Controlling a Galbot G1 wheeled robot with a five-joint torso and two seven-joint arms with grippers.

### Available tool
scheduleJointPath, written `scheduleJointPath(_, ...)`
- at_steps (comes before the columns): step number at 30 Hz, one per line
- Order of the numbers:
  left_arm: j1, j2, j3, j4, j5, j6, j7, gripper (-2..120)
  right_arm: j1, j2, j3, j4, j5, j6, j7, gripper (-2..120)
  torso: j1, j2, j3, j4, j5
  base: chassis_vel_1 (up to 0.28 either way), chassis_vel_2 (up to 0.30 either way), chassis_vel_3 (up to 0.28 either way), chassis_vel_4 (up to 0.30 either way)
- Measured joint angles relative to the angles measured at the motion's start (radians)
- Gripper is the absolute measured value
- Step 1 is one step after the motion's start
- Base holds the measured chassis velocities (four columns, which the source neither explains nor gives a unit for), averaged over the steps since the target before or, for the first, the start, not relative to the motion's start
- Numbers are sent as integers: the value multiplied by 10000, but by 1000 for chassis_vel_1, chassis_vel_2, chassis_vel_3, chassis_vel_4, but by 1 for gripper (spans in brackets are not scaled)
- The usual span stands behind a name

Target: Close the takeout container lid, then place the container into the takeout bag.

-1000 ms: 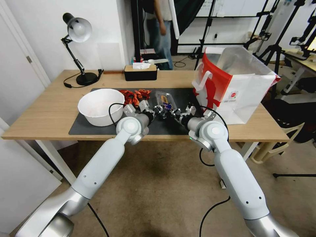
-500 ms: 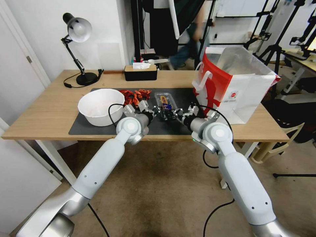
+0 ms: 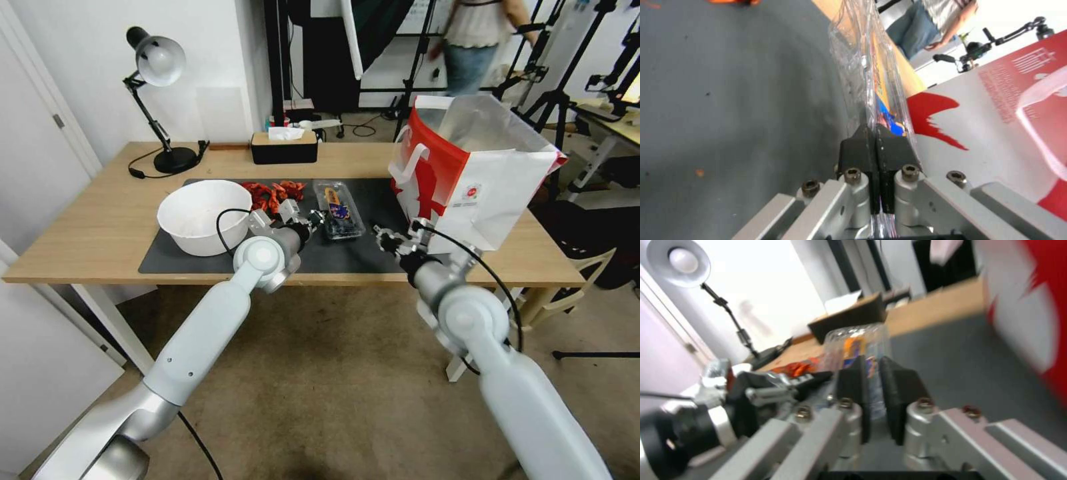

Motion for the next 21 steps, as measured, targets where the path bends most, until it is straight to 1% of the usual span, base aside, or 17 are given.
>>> scheduleJointPath(3,16,79,-56,-136,-16,-113,153,0,-633,-38,132,178,-1420,750,-204,26,0,0,-1,0,-1,0,0,0,0)
scheduleJointPath(4,16,79,-56,-136,-16,-113,153,0,-633,-38,132,178,-1420,750,-204,26,0,0,-1,0,-1,0,0,0,0)
scheduleJointPath(5,37,105,-84,-192,-17,-151,200,0,-724,-39,142,182,-1669,899,-205,30,0,0,0,-1,0,0,0,0,0)
scheduleJointPath(7,182,221,-224,-453,-14,-225,306,0,-911,-34,139,166,-2467,1380,-196,41,0,0,0,1,-1,0,0,0,0)
scheduleJointPath(8,182,221,-224,-453,-14,-225,306,0,-911,-34,139,166,-2467,1380,-196,41,0,0,0,1,-1,0,0,0,0)
scheduleJointPath(10,280,366,-283,-690,51,-343,465,0,-1264,-7,176,138,-3200,1795,-120,51,0,0,0,6,1,0,0,0,0)
scheduleJointPath(12,279,466,-282,-831,90,-413,621,0,-1711,44,309,165,-3898,2091,-65,59,0,0,0,4,-2,0,0,0,0)
scheduleJointPath(13,279,466,-282,-831,90,-413,621,0,-1711,44,309,165,-3898,2091,-65,59,0,0,0,4,-2,0,0,0,0)
scheduleJointPath(14,270,506,-282,-871,109,-440,682,0,-1896,77,340,177,-4161,2189,-52,63,-1,0,0,-1,-1,0,0,0,0)
scheduleJointPath(16,186,593,-279,-956,235,-545,895,0,-2424,217,432,208,-4727,2448,-51,75,0,0,0,-1,-2,0,0,0,0)
scheduleJointPath(17,186,593,-279,-956,235,-545,895,0,-2424,217,432,208,-4727,2448,-51,75,0,0,0,-1,-2,0,0,0,0)
scheduleJointPath(20,-186,674,-214,-980,501,-688,1228,0,-3254,562,481,175,-5420,2966,-94,88,0,0,0,1,-2,0,0,0,0)
scheduleJointPath(21,-186,674,-214,-980,501,-688,1228,0,-3254,562,481,175,-5420,2966,-94,88,0,0,0,1,-2,0,0,0,0)
